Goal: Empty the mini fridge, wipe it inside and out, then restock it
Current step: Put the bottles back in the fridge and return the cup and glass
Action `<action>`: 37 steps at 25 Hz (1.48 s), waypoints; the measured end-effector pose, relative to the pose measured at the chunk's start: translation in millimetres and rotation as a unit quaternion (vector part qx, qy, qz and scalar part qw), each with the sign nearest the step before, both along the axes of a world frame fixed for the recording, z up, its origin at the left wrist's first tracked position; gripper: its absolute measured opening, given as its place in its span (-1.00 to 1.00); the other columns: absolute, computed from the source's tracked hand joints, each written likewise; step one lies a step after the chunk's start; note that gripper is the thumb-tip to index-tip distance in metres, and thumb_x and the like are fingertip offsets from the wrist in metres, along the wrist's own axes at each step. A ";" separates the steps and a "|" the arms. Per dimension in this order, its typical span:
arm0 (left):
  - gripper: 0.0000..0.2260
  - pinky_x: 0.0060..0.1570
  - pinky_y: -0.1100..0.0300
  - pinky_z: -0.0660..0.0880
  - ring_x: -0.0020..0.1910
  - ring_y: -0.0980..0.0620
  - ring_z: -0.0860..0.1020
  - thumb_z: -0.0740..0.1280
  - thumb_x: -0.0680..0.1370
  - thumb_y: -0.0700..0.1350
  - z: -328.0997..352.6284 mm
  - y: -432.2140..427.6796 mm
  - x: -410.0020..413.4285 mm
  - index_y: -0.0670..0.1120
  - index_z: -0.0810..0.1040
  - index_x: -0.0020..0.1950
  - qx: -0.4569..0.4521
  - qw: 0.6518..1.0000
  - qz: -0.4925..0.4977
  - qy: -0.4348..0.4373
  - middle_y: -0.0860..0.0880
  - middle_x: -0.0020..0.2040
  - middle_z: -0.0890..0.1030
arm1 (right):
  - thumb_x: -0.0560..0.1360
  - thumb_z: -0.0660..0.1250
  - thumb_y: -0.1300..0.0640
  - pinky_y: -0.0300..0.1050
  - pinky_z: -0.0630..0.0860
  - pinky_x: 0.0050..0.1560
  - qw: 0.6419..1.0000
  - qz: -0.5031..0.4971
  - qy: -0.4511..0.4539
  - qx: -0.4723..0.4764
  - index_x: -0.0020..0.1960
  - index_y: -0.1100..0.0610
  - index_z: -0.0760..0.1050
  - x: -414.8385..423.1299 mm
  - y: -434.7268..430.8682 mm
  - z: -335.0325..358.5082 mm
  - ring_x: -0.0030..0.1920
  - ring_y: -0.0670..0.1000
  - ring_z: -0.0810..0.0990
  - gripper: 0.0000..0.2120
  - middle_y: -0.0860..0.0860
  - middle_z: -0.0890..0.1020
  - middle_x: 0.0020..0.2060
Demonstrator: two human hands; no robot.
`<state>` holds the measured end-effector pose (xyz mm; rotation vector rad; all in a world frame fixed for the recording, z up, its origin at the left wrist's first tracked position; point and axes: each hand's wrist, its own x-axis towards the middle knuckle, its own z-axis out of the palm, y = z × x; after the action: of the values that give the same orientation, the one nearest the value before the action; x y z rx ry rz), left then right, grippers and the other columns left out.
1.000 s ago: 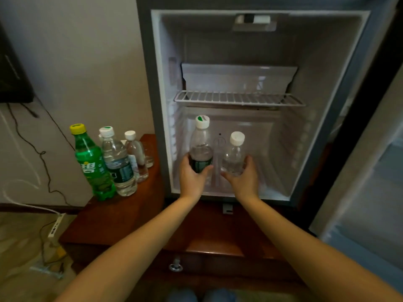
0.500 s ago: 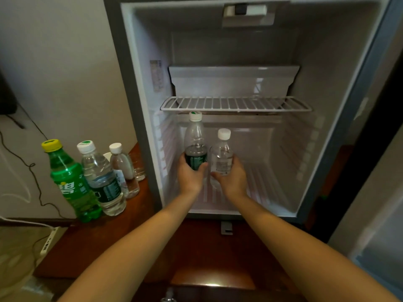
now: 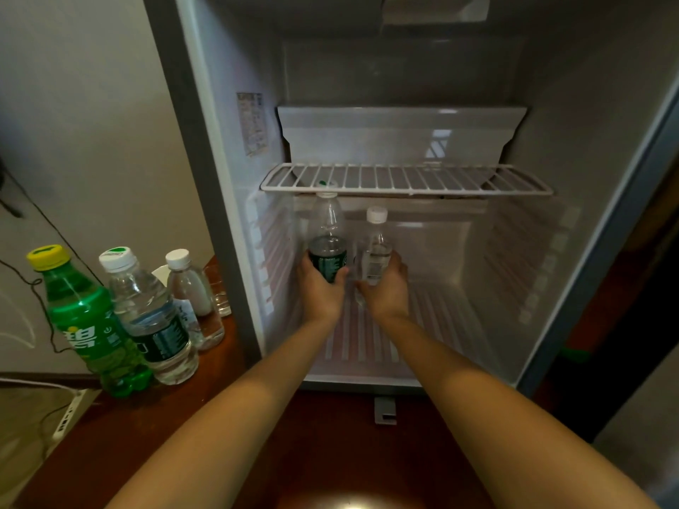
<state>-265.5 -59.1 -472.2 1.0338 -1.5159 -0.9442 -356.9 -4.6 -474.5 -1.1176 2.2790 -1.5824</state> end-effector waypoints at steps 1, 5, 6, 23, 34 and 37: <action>-0.38 0.22 0.10 0.43 0.28 -0.11 0.44 0.49 0.42 -0.18 -1.8 -1.2 -0.4 -0.20 0.30 0.40 -0.003 1.000 0.000 -0.003 -0.19 0.28 0.46 | 0.37 0.49 0.20 -0.08 0.39 0.15 1.000 -0.007 0.005 0.005 0.44 0.22 0.19 -0.8 -3.0 -0.4 0.29 0.20 0.36 -0.25 0.23 0.38 0.26; -0.37 0.10 0.22 0.40 0.26 -0.09 0.47 0.48 0.43 -0.14 -6.1 -6.6 1.5 -0.19 0.29 0.43 -0.011 1.000 -0.016 -0.025 -0.18 0.28 0.48 | 0.39 0.47 0.21 -0.02 0.37 0.21 0.999 -0.023 0.023 0.005 0.44 0.22 0.18 2.2 -9.4 -3.9 0.30 0.23 0.34 -0.27 0.25 0.36 0.27; -0.37 0.08 0.23 0.40 0.25 -0.09 0.48 0.48 0.44 -0.13 -5.7 -7.1 2.4 -0.18 0.29 0.43 -0.011 0.999 -0.019 -0.028 -0.17 0.28 0.49 | 0.40 0.46 0.21 -0.01 0.36 0.22 0.999 -0.023 0.025 0.007 0.45 0.22 0.17 2.7 -9.3 -4.2 0.30 0.23 0.33 -0.27 0.25 0.36 0.28; -0.44 0.14 0.05 0.52 0.15 0.03 0.51 0.47 0.36 0.01 -1.6 39.3 51.3 -0.04 0.40 0.31 -0.021 0.989 -0.067 -0.132 -0.01 0.18 0.51 | 0.42 0.41 0.27 -0.02 0.44 0.20 0.996 0.038 0.078 0.007 0.42 0.18 0.21 33.4 70.6 33.8 0.21 0.10 0.43 -0.36 0.15 0.39 0.24; -0.83 -0.02 0.02 0.48 0.09 -0.13 0.54 0.25 0.52 -0.12 41.7 123.1 229.6 -0.09 0.54 0.07 -0.210 0.807 -0.040 -0.551 -0.10 0.07 0.58 | 0.53 0.20 0.24 -0.01 0.42 0.10 0.830 0.234 0.469 0.192 0.27 0.20 0.38 170.5 133.7 49.0 0.27 0.15 0.33 -0.69 0.14 0.43 0.22; -0.83 -0.04 0.05 0.44 0.08 -0.14 0.54 0.24 0.52 -0.13 42.6 118.6 275.9 -0.09 0.53 0.07 -0.181 0.761 0.014 -0.623 -0.11 0.06 0.59 | 0.54 0.16 0.24 0.02 0.40 0.06 0.795 0.251 0.512 0.206 0.24 0.22 0.38 208.6 125.7 52.2 0.21 0.18 0.35 -0.72 0.16 0.44 0.19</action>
<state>10.4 59.5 -429.6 1.4583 -2.5834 0.2686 -148.2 121.2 -422.3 -2.5274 2.2413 -0.1822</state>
